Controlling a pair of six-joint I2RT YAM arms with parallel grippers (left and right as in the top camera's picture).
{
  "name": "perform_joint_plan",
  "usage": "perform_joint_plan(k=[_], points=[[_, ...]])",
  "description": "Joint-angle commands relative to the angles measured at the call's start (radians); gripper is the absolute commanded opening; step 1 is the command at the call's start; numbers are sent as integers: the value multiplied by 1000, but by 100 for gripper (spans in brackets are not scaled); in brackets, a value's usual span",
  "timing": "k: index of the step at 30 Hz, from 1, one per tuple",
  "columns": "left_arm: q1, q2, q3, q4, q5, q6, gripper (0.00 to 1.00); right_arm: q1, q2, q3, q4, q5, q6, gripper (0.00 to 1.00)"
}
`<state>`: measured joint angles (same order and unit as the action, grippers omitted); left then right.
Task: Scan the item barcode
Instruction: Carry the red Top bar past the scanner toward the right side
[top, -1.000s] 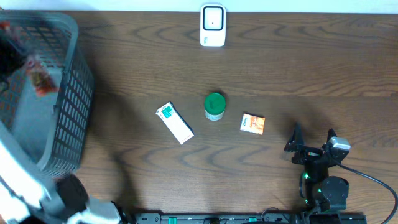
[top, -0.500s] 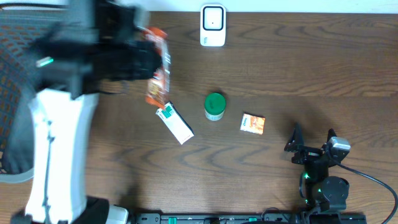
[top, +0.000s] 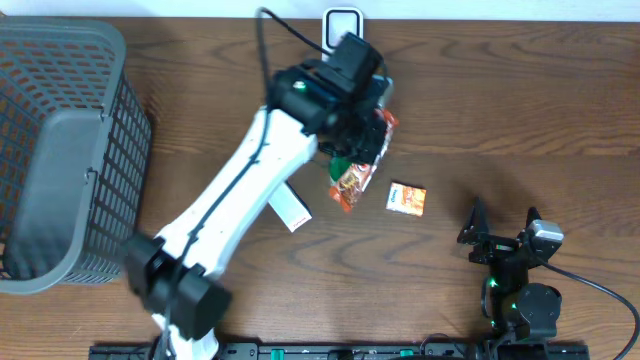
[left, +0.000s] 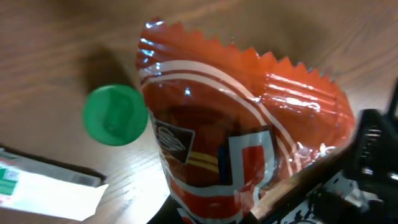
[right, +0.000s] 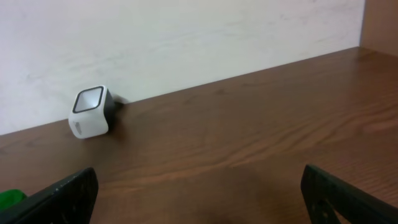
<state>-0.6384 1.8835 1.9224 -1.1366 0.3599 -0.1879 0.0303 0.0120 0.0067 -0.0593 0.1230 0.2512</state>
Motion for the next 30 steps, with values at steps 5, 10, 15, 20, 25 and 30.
perform_joint_plan(k=[5, 10, 15, 20, 25, 30], points=[[-115, 156, -2, 3, -3, 60, 7, -12, -6, -1, -4, -2, -13, 99], [-174, 230, -2, 9, -2, 64, 7, -12, -6, -1, -4, -2, -13, 99], [-220, 278, -2, 58, 43, 85, 7, -12, -6, -1, -4, -2, -13, 99], [-254, 320, -3, 126, 127, 122, 7, -12, -6, -1, -4, -2, -13, 99], [-257, 364, -3, 157, 127, 125, 7, -12, -6, -1, -4, -2, -13, 99], [-257, 398, -3, 175, 130, 125, 7, -12, -6, -1, -4, -2, -13, 99]])
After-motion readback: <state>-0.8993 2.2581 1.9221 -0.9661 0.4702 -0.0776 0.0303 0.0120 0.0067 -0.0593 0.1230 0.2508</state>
